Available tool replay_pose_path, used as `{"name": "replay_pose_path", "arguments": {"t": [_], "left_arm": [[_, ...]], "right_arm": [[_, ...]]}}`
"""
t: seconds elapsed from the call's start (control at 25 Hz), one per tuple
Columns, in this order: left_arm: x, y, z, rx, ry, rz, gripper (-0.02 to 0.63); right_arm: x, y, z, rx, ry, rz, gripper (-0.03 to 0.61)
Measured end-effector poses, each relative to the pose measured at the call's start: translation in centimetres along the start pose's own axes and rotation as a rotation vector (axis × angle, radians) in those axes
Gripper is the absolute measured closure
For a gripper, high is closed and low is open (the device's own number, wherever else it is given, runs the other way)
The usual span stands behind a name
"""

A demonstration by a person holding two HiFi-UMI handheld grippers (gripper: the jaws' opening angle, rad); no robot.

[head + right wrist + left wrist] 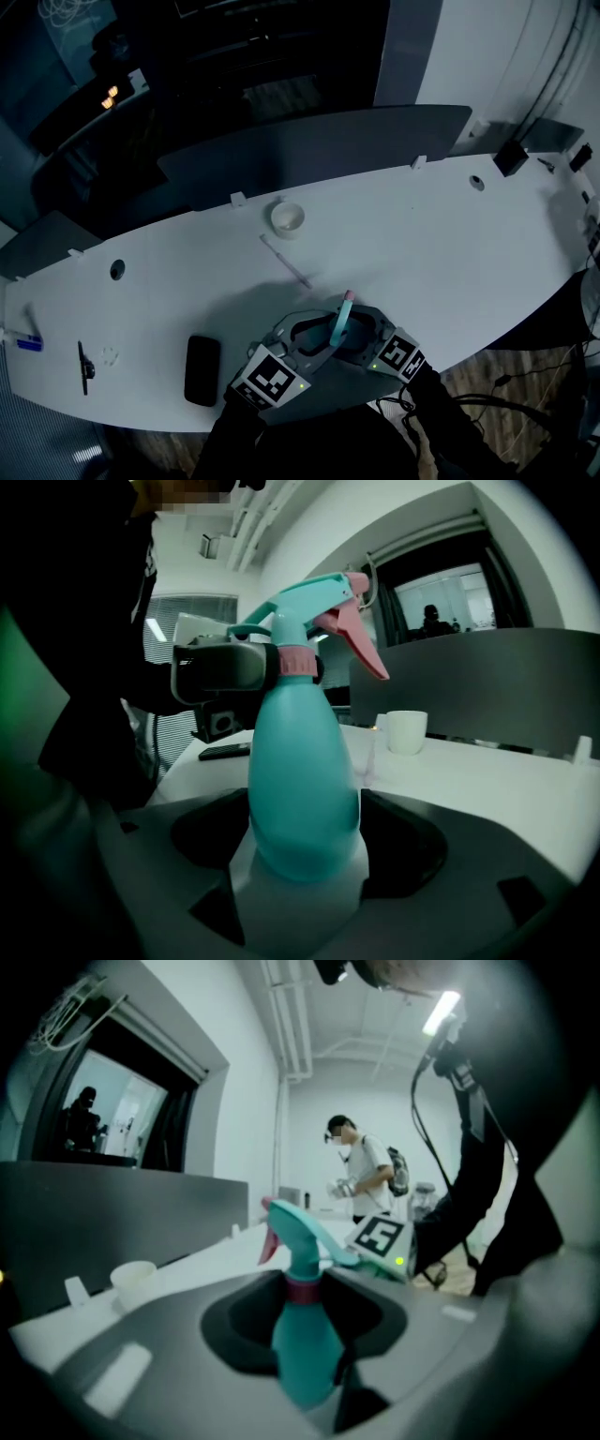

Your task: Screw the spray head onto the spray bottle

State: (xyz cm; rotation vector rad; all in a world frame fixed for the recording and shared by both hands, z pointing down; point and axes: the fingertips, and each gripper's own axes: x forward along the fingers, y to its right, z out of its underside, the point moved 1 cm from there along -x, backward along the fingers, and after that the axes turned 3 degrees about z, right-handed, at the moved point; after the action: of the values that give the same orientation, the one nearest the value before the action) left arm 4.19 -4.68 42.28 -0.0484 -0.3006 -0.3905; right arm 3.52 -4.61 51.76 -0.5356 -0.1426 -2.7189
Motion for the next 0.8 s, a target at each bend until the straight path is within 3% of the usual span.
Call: {"name": "replay_pose_path", "arguments": {"t": [0.16,0.28,0.36,0.6,0.8], "left_arm": [[-0.1,-0.4,-0.4,-0.039,0.035,-0.181,0.479],[0.1,-0.8,-0.6,-0.066,0.073,-0.319,0.479],[0.1,-0.9,-0.6,-0.080,0.098,-0.362,0.479],[-0.1,-0.7,-0.9,-0.018,0.071,-0.362,0.462],[-0.2,-0.8,-1.6,-0.022,0.084,-0.372,0.460]], "right_arm": [[-2.9,0.3,-1.2,0.178,0.137,0.378,0.227],[-2.2,-0.2,-2.0,0.176,0.114,0.503,0.229],[-1.6,0.1,-2.2,0.137,0.105,0.513,0.248],[-1.8,0.1,-2.2,0.099,0.109,0.458,0.264],[-1.7,0.0,-2.2,0.082,0.102,0.446,0.264]]}}
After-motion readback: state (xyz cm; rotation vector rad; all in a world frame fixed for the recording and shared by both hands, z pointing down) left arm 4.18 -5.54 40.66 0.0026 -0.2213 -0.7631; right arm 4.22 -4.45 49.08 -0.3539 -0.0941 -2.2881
